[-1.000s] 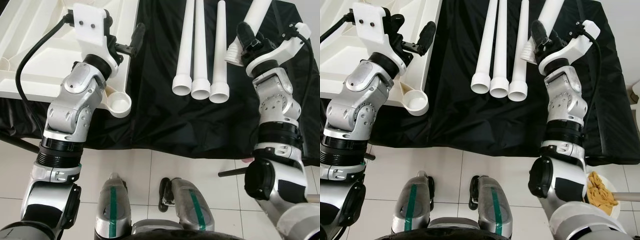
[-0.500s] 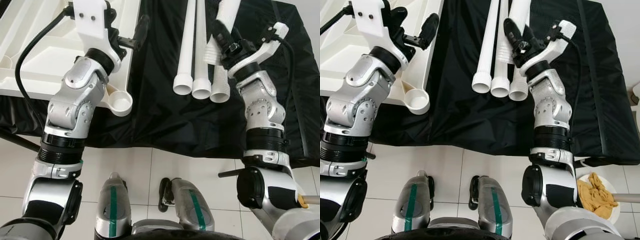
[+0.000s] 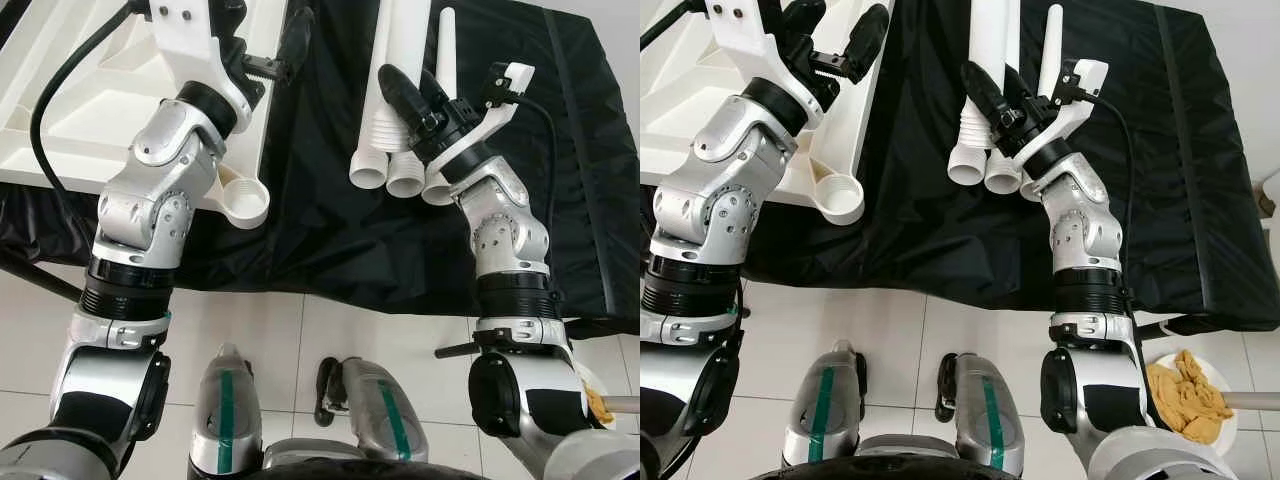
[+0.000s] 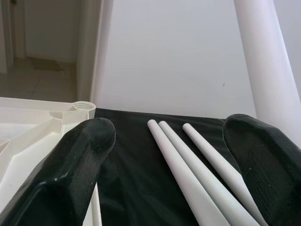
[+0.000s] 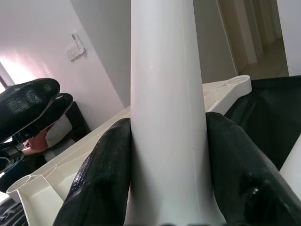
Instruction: Building children table
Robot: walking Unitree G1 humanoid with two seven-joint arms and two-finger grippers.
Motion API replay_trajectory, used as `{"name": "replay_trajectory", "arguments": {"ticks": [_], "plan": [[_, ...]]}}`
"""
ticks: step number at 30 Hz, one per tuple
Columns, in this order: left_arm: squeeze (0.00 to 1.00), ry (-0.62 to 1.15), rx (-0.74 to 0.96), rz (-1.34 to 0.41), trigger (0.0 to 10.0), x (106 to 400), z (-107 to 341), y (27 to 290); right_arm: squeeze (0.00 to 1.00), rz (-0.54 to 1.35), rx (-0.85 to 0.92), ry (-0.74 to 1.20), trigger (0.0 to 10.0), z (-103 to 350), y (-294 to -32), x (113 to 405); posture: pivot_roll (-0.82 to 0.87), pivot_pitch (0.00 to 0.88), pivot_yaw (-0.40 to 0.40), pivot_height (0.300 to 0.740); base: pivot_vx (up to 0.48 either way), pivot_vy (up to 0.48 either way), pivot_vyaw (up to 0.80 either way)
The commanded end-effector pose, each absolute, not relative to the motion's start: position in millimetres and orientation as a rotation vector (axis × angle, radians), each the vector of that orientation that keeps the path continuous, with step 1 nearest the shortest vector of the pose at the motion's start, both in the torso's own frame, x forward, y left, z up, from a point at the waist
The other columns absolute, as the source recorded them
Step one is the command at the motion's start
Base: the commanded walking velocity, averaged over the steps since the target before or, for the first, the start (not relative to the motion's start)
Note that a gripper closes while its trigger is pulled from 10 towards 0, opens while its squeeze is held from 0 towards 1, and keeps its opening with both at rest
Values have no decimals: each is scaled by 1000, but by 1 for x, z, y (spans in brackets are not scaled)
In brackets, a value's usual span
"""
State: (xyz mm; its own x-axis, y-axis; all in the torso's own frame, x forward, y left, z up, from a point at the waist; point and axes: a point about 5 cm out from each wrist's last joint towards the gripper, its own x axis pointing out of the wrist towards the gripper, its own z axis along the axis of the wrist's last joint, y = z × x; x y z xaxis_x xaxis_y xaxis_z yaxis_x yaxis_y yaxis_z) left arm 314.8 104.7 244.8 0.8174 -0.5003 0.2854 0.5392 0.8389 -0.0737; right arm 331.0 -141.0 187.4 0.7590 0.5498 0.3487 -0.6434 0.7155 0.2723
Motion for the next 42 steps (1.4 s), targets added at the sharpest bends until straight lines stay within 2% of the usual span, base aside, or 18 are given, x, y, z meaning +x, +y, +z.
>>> {"name": "replay_trajectory", "arguments": {"ticks": [1, 11, 12, 27, 42], "plan": [[1000, -295, -181, -829, 10000, 303, 254, 89, 0, 705, 353, -289, 10000, 193, -141, 328, 127, 0, -109, 740, 0, 0, 0], [1000, -259, -272, -986, 10000, 295, 259, 78, 0, 769, 304, -292, 10000, 191, -136, 325, 127, 0, -105, 740, 0, 0, 0], [0, -254, -286, -1015, 10000, 293, 262, 75, 0, 788, 286, -287, 10000, 189, -134, 324, 128, 0, -105, 740, 0, 0, 0], [0, -258, -340, -1201, 10000, 290, 286, 69, 0, 970, 215, -243, 10000, 181, -119, 313, 127, 10, -92, 740, 0, 0, 0], [0, -186, -335, -1196, 10000, 302, 292, 67, 0, 1148, 145, -200, 10000, 174, -109, 298, 124, 18, -87, 740, 0, 0, 0]]}}
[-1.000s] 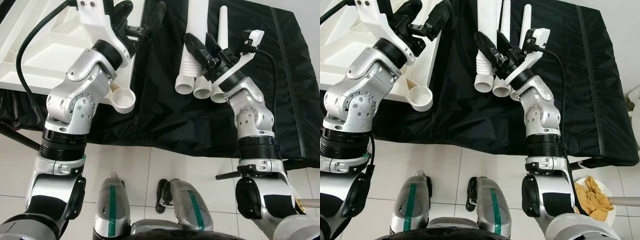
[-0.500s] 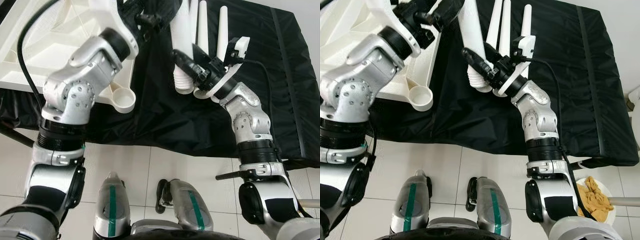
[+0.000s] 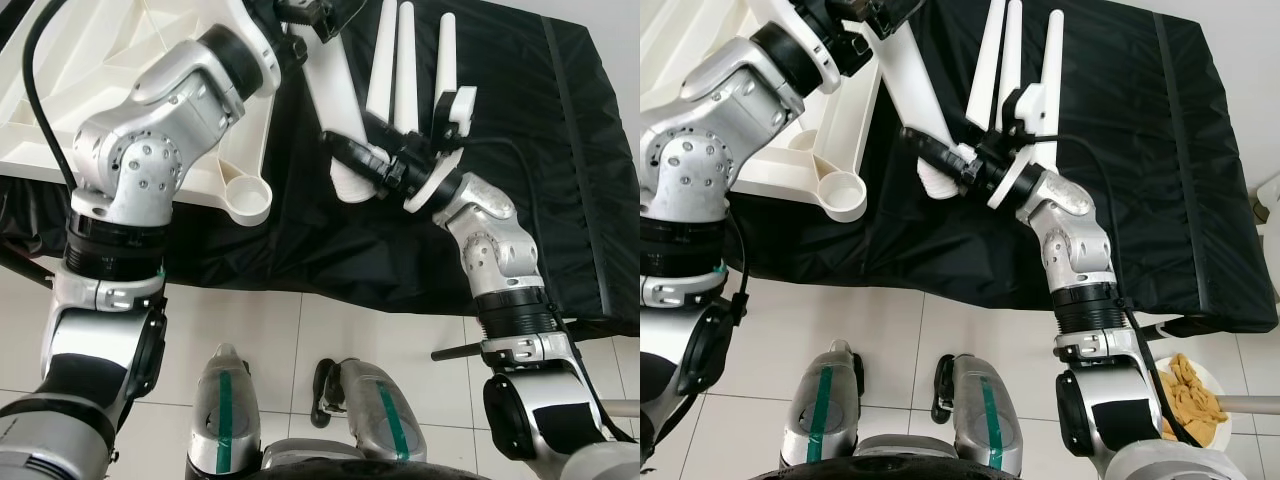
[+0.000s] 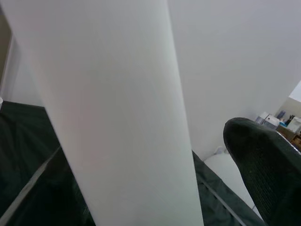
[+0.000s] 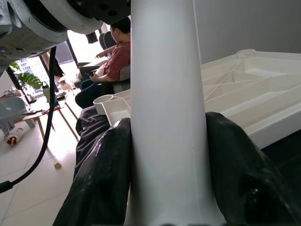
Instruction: Building children table
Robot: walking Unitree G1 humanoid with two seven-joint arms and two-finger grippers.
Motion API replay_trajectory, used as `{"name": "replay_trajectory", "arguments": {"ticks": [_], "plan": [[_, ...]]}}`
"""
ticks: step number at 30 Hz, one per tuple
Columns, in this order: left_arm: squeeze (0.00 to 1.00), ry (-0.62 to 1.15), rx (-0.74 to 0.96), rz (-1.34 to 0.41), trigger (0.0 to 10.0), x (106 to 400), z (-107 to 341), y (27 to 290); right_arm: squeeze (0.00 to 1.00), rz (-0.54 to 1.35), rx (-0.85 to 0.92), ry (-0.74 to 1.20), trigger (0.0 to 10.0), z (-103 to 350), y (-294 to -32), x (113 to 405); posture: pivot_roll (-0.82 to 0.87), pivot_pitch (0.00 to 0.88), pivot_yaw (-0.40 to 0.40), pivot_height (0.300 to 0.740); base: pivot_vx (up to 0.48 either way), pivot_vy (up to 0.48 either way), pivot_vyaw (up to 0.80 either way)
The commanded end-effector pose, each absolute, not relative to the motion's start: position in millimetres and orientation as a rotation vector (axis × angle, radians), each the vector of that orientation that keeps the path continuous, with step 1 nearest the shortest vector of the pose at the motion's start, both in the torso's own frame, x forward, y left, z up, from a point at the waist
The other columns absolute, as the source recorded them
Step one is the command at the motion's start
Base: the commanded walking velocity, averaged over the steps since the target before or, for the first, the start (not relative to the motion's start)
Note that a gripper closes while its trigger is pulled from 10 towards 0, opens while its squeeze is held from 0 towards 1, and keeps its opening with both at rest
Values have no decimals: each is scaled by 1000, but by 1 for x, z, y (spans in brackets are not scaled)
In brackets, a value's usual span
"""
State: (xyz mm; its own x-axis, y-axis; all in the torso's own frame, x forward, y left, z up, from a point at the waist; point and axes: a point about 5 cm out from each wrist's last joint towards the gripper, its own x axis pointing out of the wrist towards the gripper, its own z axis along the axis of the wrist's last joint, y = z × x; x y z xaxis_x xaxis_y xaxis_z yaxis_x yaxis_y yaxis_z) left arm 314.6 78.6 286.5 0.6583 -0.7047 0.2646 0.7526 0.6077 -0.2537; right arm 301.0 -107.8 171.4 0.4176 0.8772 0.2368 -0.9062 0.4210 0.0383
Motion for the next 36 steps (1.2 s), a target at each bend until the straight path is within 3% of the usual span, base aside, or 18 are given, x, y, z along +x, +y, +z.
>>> {"name": "replay_trajectory", "arguments": {"ticks": [1, 27, 28, 29, 30, 36], "plan": [[0, -186, -335, -1196, 10000, 302, 292, 67, 0, 1148, 145, -200, 10000, 174, -109, 298, 124, 18, -87, 740, 0, 0, 0], [0, -82, -377, -1194, 10000, 307, 309, 87, 0, 1109, 127, -207, 10000, 172, -114, 299, 128, 18, -72, 740, 0, 0, 0], [0, -93, -386, -1204, 4980, 306, 311, 88, 0, 1110, 127, -208, 10000, 172, -113, 299, 128, 18, -70, 740, 0, 0, 0], [0, -93, -386, -1204, 4980, 306, 311, 88, 0, 1110, 127, -208, 10000, 172, -113, 299, 128, 18, -70, 740, 0, 0, 0], [0, -103, -397, -1204, 0, 306, 313, 89, 0, 1110, 125, -208, 10000, 172, -113, 299, 129, 17, -70, 740, 0, 0, 0], [0, -118, -409, -1203, 0, 306, 316, 91, 0, 1105, 122, -210, 10000, 172, -113, 300, 129, 16, -72, 740, 0, 0, 0]]}}
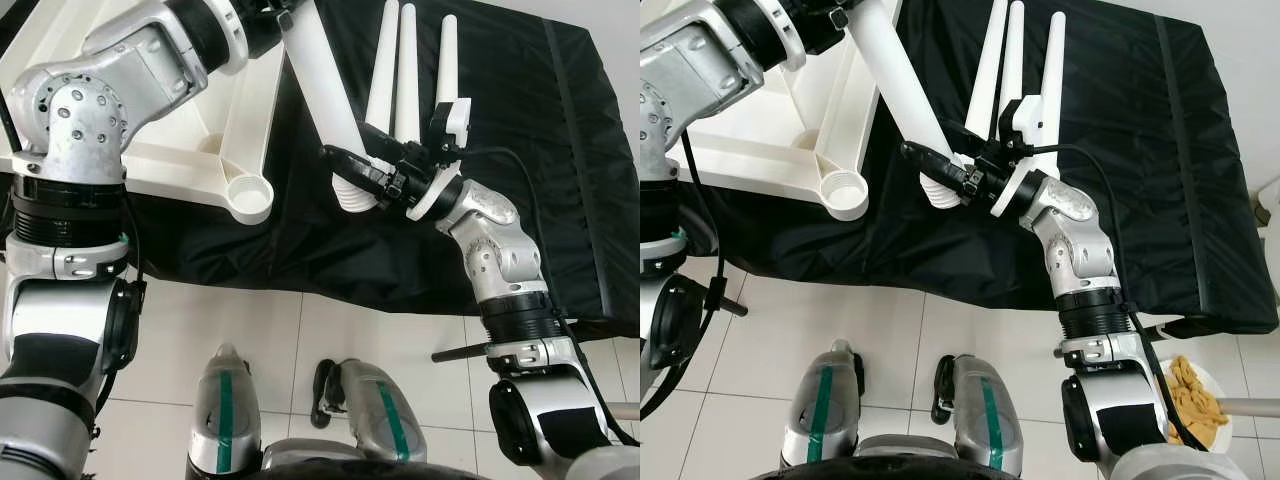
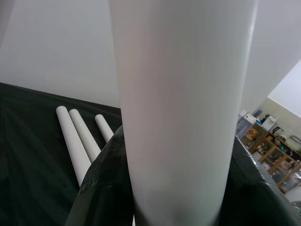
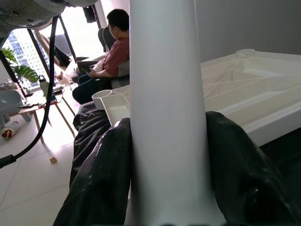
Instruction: Building children table
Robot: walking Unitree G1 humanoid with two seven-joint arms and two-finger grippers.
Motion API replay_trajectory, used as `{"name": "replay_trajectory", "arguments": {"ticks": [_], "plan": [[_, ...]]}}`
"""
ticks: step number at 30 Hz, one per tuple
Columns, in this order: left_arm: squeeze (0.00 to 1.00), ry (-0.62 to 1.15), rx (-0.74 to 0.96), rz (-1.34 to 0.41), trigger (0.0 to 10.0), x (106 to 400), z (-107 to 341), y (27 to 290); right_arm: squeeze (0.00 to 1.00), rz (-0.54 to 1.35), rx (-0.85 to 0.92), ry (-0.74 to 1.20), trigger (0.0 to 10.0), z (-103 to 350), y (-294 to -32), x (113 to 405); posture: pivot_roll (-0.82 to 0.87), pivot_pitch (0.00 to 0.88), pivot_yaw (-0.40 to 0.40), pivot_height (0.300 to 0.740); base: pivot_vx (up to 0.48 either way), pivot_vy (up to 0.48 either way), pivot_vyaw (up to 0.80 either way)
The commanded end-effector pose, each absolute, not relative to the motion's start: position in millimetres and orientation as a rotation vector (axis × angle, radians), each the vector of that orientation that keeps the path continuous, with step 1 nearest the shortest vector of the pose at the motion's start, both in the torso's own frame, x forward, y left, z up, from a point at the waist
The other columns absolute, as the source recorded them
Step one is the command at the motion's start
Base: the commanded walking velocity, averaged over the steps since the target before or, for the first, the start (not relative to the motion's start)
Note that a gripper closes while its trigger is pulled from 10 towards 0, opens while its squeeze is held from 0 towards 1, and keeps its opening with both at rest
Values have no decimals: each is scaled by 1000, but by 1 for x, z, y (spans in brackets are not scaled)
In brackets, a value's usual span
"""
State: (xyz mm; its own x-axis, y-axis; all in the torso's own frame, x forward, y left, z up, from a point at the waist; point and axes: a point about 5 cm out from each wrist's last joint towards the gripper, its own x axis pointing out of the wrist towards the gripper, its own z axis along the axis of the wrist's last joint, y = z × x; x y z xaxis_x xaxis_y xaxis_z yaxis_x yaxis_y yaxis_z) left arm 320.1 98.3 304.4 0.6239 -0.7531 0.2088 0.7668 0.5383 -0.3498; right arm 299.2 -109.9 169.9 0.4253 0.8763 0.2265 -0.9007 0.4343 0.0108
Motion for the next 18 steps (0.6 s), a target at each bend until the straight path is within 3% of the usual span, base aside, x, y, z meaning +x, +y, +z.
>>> {"name": "replay_trajectory", "arguments": {"ticks": [1, 6, 7, 11, 12, 18], "plan": [[0, -121, -412, -1202, 0, 306, 317, 92, 0, 1100, 118, -207, 10000, 172, -113, 301, 129, 16, -72, 740, 0, 0, 0], [0, -127, -414, -1193, 0, 306, 318, 93, 0, 1086, 110, -195, 10000, 172, -114, 302, 128, 15, -74, 740, 0, 0, 0], [0, -117, -399, -1159, 6706, 309, 317, 92, 0, 1064, 113, -169, 10000, 171, -113, 304, 127, 12, -78, 740, 0, 0, 0], [0, -112, -389, -1144, 6706, 310, 317, 92, 0, 1048, 116, -165, 10000, 172, -113, 306, 127, 11, -79, 740, 0, 0, 0], [0, -112, -373, -1133, 10000, 310, 317, 91, 1000, 1029, 124, -159, 10000, 172, -114, 308, 127, 8, -81, 740, 0, 0, 0], [0, -125, -304, -1087, 10000, 309, 320, 86, 1000, 939, 78, -156, 10000, 176, -117, 317, 126, 5, -85, 740, 0, 0, 0]]}}
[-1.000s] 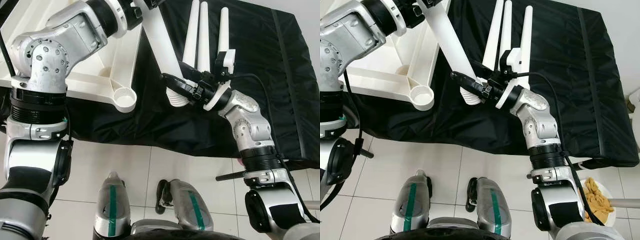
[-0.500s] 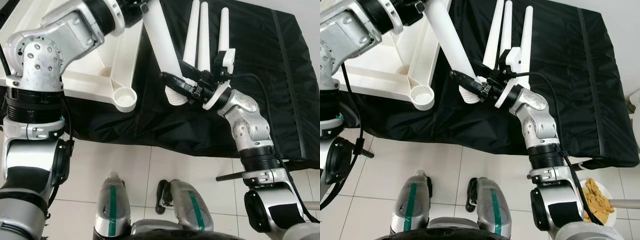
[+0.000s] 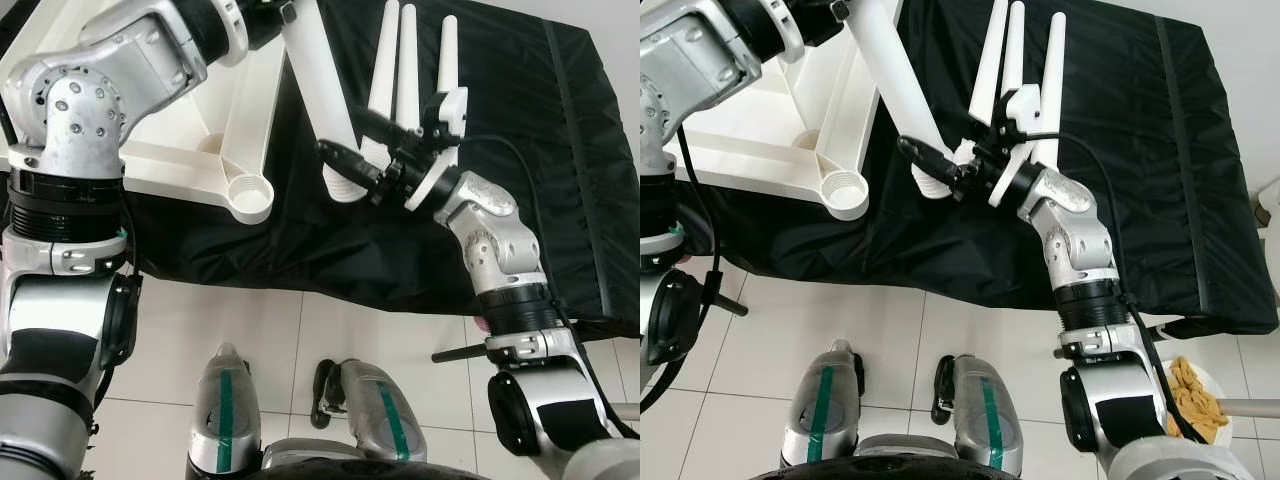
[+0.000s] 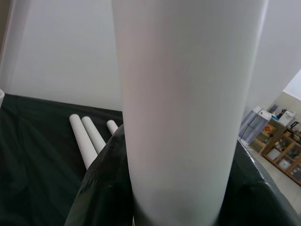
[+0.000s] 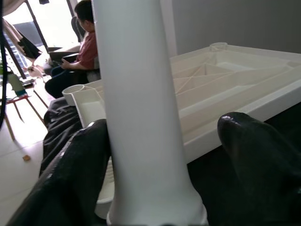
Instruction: Building children table
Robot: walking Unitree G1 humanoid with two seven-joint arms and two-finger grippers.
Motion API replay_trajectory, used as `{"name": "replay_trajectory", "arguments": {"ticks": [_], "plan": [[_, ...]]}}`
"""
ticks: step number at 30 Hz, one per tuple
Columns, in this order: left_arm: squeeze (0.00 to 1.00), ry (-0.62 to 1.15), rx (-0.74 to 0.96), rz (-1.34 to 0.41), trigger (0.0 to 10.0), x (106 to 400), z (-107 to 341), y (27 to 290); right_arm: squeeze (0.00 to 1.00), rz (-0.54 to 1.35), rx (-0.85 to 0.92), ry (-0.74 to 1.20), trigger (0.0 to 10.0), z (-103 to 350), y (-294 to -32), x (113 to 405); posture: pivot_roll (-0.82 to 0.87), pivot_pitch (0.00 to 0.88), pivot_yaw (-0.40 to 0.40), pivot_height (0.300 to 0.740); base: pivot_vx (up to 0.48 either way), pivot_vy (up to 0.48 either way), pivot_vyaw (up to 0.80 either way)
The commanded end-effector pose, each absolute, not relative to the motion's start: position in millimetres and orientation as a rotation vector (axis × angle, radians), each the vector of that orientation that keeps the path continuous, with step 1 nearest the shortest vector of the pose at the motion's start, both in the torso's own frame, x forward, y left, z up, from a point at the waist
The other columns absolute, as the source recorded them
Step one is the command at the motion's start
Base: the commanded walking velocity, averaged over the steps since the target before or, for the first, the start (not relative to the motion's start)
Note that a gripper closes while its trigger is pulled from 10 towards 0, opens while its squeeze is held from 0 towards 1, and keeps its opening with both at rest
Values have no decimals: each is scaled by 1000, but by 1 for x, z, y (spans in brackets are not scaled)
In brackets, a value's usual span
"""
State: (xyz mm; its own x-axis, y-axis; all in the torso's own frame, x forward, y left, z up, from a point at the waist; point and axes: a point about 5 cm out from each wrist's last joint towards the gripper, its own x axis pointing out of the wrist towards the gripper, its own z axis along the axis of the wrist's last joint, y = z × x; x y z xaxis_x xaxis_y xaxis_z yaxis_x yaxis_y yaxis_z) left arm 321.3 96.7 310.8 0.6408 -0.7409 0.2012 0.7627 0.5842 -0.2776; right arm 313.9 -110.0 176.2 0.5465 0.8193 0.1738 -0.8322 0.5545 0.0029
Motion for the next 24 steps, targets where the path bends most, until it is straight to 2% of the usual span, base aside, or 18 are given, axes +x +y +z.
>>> {"name": "replay_trajectory", "arguments": {"ticks": [1, 5, 10, 11, 12, 13, 14, 24], "plan": [[0, -124, -286, -1043, 10000, 311, 320, 85, 1000, 909, 60, -159, 10000, 179, -118, 320, 123, 0, -86, 740, 0, 0, 0], [0, -120, -212, -939, 10000, 315, 317, 80, 1000, 829, 10, -144, 10000, 185, -118, 327, 123, 0, -88, 740, 0, 0, 0], [0, -112, -169, -905, 10000, 314, 314, 74, 1000, 797, -35, -111, 10000, 186, -114, 329, 124, 0, -92, 740, 0, 0, 0], [0, -112, -153, -900, 10000, 312, 313, 70, 953, 794, -60, -99, 10000, 186, -112, 330, 124, 0, -93, 740, 0, 0, 0], [0, -112, -153, -900, 10000, 312, 313, 70, 953, 794, -60, -99, 10000, 186, -112, 330, 124, 0, -93, 740, 0, 0, 0], [0, -112, -141, -900, 10000, 310, 312, 66, 824, 799, -71, -89, 10000, 186, -110, 330, 125, 0, -96, 740, 0, 0, 0], [0, -114, -130, -902, 10000, 309, 312, 62, 0, 816, -81, -87, 10000, 186, -108, 330, 127, 0, -98, 740, 0, 0, 0], [0, -131, -86, -938, 10000, 303, 312, 46, 0, 904, -147, -110, 10000, 188, -98, 329, 129, 0, -103, 740, 0, 0, 0]]}}
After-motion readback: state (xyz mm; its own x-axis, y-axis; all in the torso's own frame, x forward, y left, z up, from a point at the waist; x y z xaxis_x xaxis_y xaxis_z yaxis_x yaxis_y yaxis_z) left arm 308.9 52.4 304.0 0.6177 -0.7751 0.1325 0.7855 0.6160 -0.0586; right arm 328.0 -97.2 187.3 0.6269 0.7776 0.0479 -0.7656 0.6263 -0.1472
